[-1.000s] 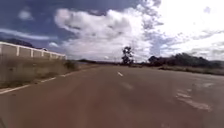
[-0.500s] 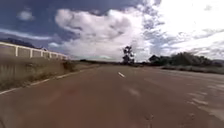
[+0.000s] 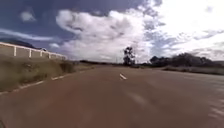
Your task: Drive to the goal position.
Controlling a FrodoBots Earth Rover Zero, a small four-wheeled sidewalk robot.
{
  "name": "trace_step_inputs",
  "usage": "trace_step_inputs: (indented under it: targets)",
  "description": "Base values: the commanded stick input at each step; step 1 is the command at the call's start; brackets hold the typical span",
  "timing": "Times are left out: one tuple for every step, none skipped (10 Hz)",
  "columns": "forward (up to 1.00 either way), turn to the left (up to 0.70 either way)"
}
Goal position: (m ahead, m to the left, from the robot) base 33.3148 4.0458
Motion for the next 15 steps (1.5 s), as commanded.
trace_step_inputs:
  targets:
    - [1.0,0.0]
    - [1.0,0.0]
    - [1.0,0.0]
    - [1.0,0.0]
    - [1.0,0.0]
    - [1.0,0.0]
    - [1.0,0.0]
    - [1.0,0.0]
    - [1.0,0.0]
    - [1.0,0.0]
    - [1.0,0.0]
    - [1.0,0.0]
    - [1.0,0.0]
    - [1.0,0.0]
    - [1.0,0.0]
